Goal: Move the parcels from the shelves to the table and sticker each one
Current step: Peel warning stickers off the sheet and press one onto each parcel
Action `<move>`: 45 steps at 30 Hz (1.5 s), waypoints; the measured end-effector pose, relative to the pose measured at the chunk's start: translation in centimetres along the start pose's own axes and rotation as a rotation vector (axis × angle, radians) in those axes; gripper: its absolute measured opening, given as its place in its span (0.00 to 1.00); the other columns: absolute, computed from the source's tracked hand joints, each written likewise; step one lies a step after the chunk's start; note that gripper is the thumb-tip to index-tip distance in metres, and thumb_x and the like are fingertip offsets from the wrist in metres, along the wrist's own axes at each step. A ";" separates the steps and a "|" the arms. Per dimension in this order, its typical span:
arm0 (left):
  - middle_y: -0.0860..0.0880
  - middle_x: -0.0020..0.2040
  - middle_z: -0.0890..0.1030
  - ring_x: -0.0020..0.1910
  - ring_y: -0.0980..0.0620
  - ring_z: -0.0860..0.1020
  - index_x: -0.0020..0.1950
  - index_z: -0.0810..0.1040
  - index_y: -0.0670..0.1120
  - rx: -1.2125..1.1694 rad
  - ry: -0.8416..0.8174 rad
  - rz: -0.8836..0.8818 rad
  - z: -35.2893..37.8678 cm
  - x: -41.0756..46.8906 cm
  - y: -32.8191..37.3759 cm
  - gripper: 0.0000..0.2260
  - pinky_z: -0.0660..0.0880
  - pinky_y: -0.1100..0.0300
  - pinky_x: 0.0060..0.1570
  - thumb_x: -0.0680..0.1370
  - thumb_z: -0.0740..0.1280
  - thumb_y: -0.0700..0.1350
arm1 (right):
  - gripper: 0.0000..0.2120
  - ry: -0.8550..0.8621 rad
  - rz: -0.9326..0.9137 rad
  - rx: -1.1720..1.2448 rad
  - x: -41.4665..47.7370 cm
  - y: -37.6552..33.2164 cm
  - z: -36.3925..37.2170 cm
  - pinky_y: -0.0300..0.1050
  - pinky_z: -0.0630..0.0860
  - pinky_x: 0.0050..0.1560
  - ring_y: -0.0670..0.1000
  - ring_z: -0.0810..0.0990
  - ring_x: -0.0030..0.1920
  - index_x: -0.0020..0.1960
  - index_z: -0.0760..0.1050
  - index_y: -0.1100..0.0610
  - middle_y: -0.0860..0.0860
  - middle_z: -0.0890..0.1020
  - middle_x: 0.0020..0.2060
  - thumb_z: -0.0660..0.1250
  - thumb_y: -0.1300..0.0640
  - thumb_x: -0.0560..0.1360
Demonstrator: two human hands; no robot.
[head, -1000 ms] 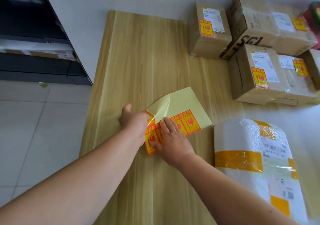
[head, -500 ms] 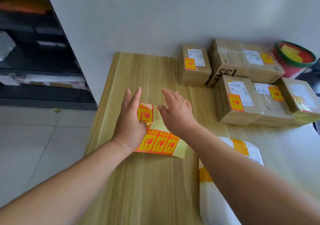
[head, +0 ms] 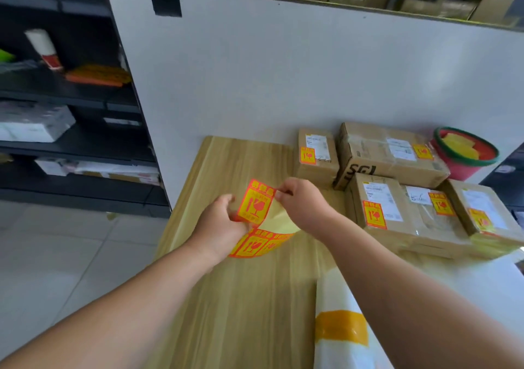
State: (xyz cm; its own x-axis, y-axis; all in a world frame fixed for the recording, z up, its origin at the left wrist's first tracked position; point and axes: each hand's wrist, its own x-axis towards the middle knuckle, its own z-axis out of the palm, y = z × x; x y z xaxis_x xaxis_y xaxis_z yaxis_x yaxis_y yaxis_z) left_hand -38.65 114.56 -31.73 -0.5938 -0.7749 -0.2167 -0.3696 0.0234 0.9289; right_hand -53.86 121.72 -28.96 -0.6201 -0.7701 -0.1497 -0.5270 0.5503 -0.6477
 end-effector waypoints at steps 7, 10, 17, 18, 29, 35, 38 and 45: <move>0.44 0.43 0.84 0.45 0.43 0.81 0.42 0.80 0.48 0.011 -0.063 -0.025 -0.2 -0.3 1.4 0.11 0.77 0.50 0.49 0.74 0.66 0.32 | 0.16 0.210 -0.123 -0.143 -0.8 -0.7 -0.8 0.51 0.68 0.64 0.54 0.71 0.62 0.64 0.74 0.52 0.50 0.76 0.61 0.65 0.52 0.77; 0.42 0.42 0.83 0.41 0.45 0.80 0.41 0.80 0.46 -0.036 -0.072 -0.005 -0.1 -0.2 2.0 0.10 0.76 0.51 0.46 0.74 0.66 0.32 | 0.15 0.308 -0.296 -0.142 -2.2 -1.5 -0.4 0.45 0.66 0.59 0.53 0.70 0.61 0.60 0.76 0.54 0.50 0.76 0.57 0.69 0.55 0.74; 0.53 0.30 0.77 0.29 0.57 0.73 0.37 0.77 0.47 -0.109 -0.053 0.091 0.0 -0.7 3.2 0.12 0.69 0.70 0.28 0.74 0.67 0.31 | 0.10 0.214 -0.376 -0.094 -3.7 -2.1 1.1 0.43 0.70 0.47 0.51 0.76 0.50 0.53 0.80 0.55 0.50 0.78 0.47 0.71 0.56 0.72; 0.54 0.29 0.77 0.28 0.58 0.73 0.37 0.77 0.47 -0.114 -0.055 0.091 0.0 -0.8 3.1 0.13 0.69 0.69 0.28 0.75 0.66 0.31 | 0.09 0.217 -0.373 -0.086 -3.7 -2.0 1.2 0.43 0.71 0.47 0.51 0.76 0.49 0.52 0.80 0.55 0.50 0.78 0.47 0.71 0.56 0.72; 0.46 0.34 0.78 0.33 0.50 0.74 0.40 0.78 0.42 -0.064 -0.025 0.153 -0.3 -1.4 3.2 0.05 0.71 0.56 0.37 0.74 0.69 0.34 | 0.06 0.176 -0.298 -0.004 -5.0 -2.4 1.0 0.45 0.75 0.48 0.49 0.78 0.46 0.50 0.81 0.55 0.49 0.81 0.45 0.67 0.57 0.75; 0.50 0.35 0.81 0.34 0.53 0.78 0.40 0.79 0.46 -0.058 -0.048 0.141 -0.6 -2.0 3.6 0.10 0.73 0.61 0.37 0.75 0.66 0.32 | 0.05 0.109 -0.176 0.183 -5.2 -2.5 0.5 0.45 0.75 0.43 0.49 0.79 0.41 0.46 0.81 0.56 0.49 0.81 0.38 0.66 0.58 0.76; 0.49 0.37 0.82 0.35 0.54 0.79 0.42 0.79 0.46 -0.056 -0.059 0.124 -0.6 -2.1 3.5 0.10 0.74 0.62 0.36 0.75 0.66 0.32 | 0.05 0.087 -0.130 0.239 -5.2 -2.3 0.7 0.46 0.76 0.43 0.47 0.77 0.38 0.44 0.80 0.56 0.48 0.79 0.36 0.66 0.59 0.76; 0.47 0.37 0.80 0.35 0.53 0.78 0.43 0.79 0.43 -0.093 -0.049 0.062 -1.1 -1.7 2.6 0.07 0.73 0.62 0.34 0.73 0.68 0.32 | 0.06 0.072 -0.062 0.241 -5.1 -2.3 1.2 0.43 0.75 0.38 0.45 0.76 0.35 0.44 0.79 0.55 0.47 0.80 0.36 0.64 0.57 0.77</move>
State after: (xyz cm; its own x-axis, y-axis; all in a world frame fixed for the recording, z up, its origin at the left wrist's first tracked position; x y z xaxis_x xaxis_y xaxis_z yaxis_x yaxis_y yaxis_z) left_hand -37.80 115.24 -28.61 -0.6488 -0.7418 -0.1699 -0.2643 0.0104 0.9644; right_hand -48.73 123.98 -27.59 -0.6350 -0.7705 -0.0562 -0.4169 0.4030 -0.8148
